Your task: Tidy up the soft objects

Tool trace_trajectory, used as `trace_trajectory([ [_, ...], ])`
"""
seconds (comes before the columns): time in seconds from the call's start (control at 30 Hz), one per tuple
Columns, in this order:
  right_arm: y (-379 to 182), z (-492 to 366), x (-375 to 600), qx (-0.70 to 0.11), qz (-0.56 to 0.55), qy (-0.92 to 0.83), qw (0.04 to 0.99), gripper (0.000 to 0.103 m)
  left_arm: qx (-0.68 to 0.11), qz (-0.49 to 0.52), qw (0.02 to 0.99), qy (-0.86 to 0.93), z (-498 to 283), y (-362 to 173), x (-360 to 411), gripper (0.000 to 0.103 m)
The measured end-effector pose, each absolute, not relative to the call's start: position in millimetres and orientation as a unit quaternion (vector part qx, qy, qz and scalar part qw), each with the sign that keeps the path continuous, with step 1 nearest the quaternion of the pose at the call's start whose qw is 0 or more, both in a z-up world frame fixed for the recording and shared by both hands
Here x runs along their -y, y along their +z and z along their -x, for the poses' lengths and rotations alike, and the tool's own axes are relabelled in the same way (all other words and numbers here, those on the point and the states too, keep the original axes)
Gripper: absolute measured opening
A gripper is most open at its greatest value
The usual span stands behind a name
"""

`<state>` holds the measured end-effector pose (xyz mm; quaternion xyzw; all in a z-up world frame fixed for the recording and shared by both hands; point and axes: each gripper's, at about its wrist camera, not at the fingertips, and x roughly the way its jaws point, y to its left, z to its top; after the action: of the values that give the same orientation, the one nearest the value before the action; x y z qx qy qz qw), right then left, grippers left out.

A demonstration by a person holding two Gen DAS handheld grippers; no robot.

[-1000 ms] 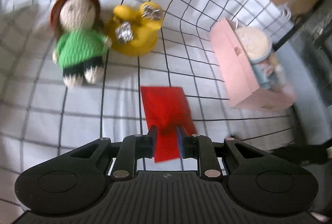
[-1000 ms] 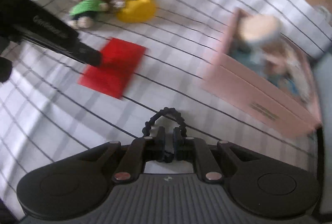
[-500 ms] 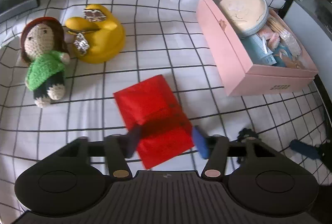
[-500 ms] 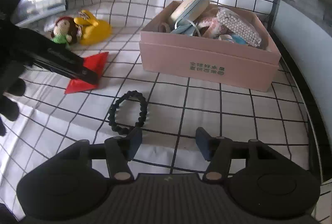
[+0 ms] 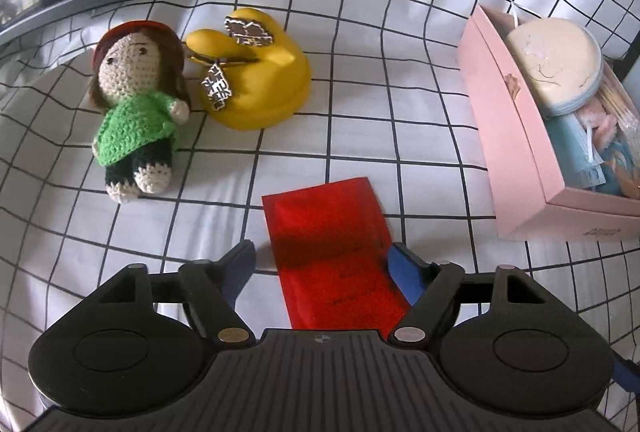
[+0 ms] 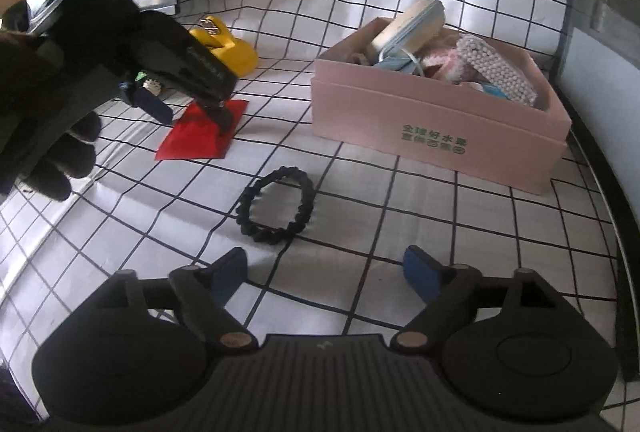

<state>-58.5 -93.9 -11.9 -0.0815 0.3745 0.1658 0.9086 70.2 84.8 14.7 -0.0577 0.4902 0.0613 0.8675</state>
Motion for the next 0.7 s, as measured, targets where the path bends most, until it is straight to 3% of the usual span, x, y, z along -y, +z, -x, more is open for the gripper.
trace_trajectory([
  [0.07, -13.4, 56.8, 93.0, -0.384, 0.074, 0.177, 0.903, 0.103, -0.494, 0.057, 0.865, 0.059, -72.7, 15.2, -84.3, 0.087],
  [0.13, -13.1, 55.3, 91.3, -0.391, 0.074, 0.177, 0.900, 0.103, -0.498, 0.048, 0.865, 0.053, -73.6, 15.1, -81.2, 0.086],
  [0.17, -12.6, 54.1, 90.2, -0.395, 0.078, 0.178, 0.898, 0.103, -0.497, 0.039, 0.865, 0.052, -74.4, 13.4, -77.6, 0.080],
  [0.33, -12.5, 53.3, 87.4, -0.401, 0.109, 0.192, 0.889, 0.103, -0.475, 0.029, 0.879, 0.030, -55.5, 16.1, -80.9, 0.042],
  [0.37, -11.3, 51.9, 87.8, -0.404, 0.107, 0.193, 0.888, 0.101, -0.472, 0.041, 0.880, 0.021, -48.0, 17.8, -87.1, 0.015],
  [0.4, -9.5, 50.1, 88.4, -0.404, 0.104, 0.194, 0.888, 0.096, -0.471, 0.050, 0.881, 0.016, -40.4, 18.7, -92.3, 0.011],
  [0.57, -3.3, 34.7, 79.6, -0.397, 0.082, 0.200, 0.892, 0.093, -0.487, 0.068, 0.871, -0.002, 0.8, 19.5, -112.8, 0.011],
  [0.7, -1.9, 18.6, 57.5, -0.388, 0.093, 0.200, 0.895, 0.082, -0.492, 0.092, 0.866, -0.008, 25.1, 19.7, -121.7, 0.014],
])
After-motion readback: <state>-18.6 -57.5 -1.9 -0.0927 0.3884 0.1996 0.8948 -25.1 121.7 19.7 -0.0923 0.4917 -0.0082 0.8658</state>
